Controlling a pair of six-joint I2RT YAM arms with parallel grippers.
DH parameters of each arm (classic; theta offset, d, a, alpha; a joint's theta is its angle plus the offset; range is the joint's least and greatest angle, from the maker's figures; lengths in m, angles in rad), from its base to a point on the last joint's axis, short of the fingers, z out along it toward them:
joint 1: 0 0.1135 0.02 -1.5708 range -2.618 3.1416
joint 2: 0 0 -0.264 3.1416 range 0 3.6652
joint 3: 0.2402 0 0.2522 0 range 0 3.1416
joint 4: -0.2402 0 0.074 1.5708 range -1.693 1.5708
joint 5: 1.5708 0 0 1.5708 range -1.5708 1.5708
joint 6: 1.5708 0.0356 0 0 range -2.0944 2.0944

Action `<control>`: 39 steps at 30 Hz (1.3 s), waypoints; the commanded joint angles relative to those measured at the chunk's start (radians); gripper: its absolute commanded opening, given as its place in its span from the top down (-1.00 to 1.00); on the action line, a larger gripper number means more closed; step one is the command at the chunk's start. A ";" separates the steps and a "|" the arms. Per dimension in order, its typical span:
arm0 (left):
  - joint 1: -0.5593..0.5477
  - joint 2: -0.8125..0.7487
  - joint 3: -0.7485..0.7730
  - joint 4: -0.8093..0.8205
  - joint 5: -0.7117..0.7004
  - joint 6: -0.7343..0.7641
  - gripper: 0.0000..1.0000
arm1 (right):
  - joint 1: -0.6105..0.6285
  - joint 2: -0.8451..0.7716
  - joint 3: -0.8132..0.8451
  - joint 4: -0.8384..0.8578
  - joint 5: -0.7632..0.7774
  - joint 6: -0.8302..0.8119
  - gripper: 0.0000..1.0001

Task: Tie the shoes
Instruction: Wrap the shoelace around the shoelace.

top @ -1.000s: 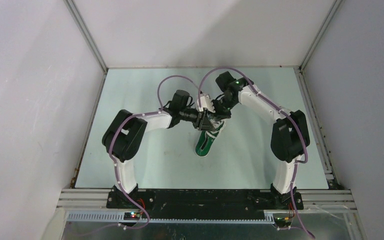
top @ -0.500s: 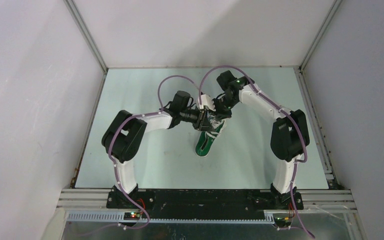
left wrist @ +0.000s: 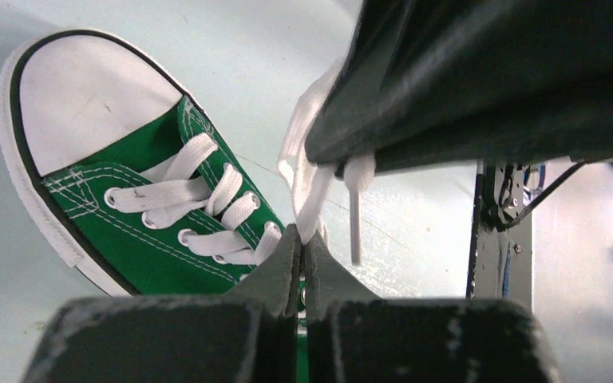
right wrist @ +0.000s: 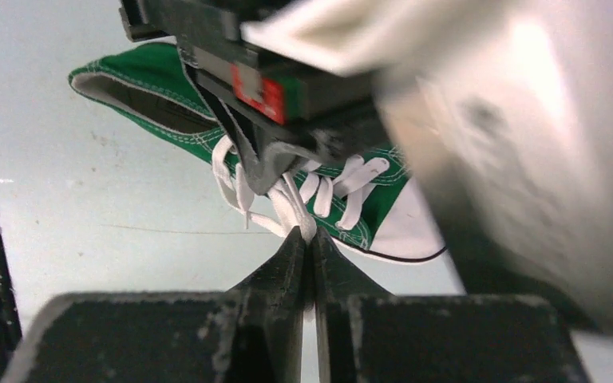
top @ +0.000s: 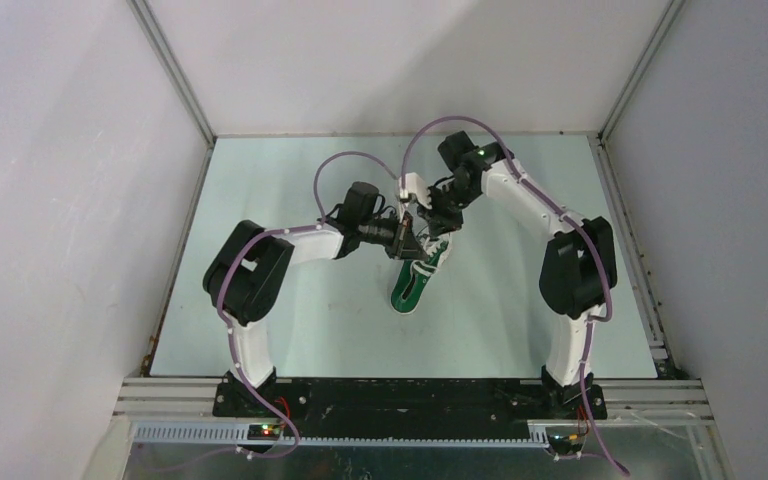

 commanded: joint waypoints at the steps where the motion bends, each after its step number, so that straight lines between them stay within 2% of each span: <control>1: -0.005 -0.037 -0.021 0.102 0.061 -0.035 1.00 | -0.074 0.024 0.090 -0.002 -0.114 0.223 0.79; 3: -0.003 -0.037 -0.027 0.116 0.065 -0.044 1.00 | -0.109 0.022 0.078 0.003 -0.160 0.302 0.81; 9: 0.001 -0.036 -0.032 0.125 0.084 -0.049 1.00 | -0.137 -0.001 -0.001 0.033 -0.205 0.368 0.90; 10: 0.001 -0.037 -0.032 0.125 0.086 -0.048 1.00 | -0.146 0.000 -0.003 0.043 -0.202 0.381 0.98; 12: 0.001 -0.039 -0.033 0.124 0.090 -0.047 1.00 | -0.152 -0.002 -0.007 0.082 -0.162 0.422 1.00; 15: 0.003 -0.045 -0.034 0.141 0.121 -0.070 1.00 | -0.154 -0.022 -0.027 0.197 -0.059 0.476 1.00; 20: 0.011 -0.015 -0.031 0.270 0.212 -0.173 1.00 | -0.146 -0.120 -0.182 0.487 -0.053 0.514 1.00; 22: 0.017 0.001 -0.021 0.305 0.248 -0.221 1.00 | -0.125 -0.148 -0.229 0.554 -0.044 0.502 1.00; 25: 0.028 0.017 -0.011 0.331 0.280 -0.272 1.00 | -0.109 -0.159 -0.253 0.585 -0.023 0.490 1.00; 31: 0.035 0.027 0.000 0.301 0.325 -0.257 1.00 | -0.108 -0.160 -0.273 0.615 0.015 0.438 1.00; 39: 0.035 0.083 0.057 0.225 0.321 -0.263 1.00 | -0.087 -0.233 -0.270 0.658 -0.094 0.484 1.00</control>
